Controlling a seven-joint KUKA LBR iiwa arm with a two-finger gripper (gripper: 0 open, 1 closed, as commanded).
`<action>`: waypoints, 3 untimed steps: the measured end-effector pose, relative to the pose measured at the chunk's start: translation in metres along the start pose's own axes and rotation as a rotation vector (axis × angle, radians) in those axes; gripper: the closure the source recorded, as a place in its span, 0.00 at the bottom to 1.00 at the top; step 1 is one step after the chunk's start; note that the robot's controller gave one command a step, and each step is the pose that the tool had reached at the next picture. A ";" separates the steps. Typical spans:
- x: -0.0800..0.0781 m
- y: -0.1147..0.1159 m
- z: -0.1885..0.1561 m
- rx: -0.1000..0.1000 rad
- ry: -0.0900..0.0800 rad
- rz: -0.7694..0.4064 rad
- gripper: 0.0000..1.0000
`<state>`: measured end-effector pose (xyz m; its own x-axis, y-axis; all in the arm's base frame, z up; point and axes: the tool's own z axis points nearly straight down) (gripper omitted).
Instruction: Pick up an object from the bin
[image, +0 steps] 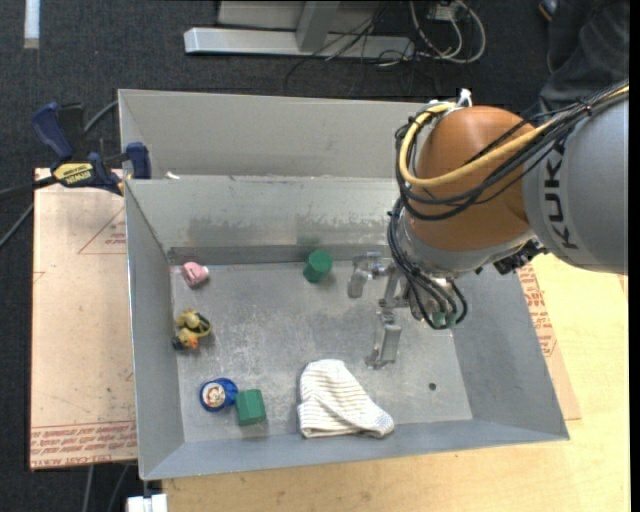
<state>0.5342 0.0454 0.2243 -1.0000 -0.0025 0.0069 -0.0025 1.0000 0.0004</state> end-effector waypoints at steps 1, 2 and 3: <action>-0.001 0.000 -0.005 -0.001 -0.008 0.002 0.00; 0.047 0.033 0.100 -0.001 -0.005 -0.103 0.00; 0.044 0.010 0.127 -0.001 -0.007 0.005 1.00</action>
Offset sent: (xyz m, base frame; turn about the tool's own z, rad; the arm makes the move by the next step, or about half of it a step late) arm -0.0549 0.0371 -0.1133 -0.1186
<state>0.4892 0.0550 0.0973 -1.0000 0.0025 -0.0002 0.0025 1.0000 0.0019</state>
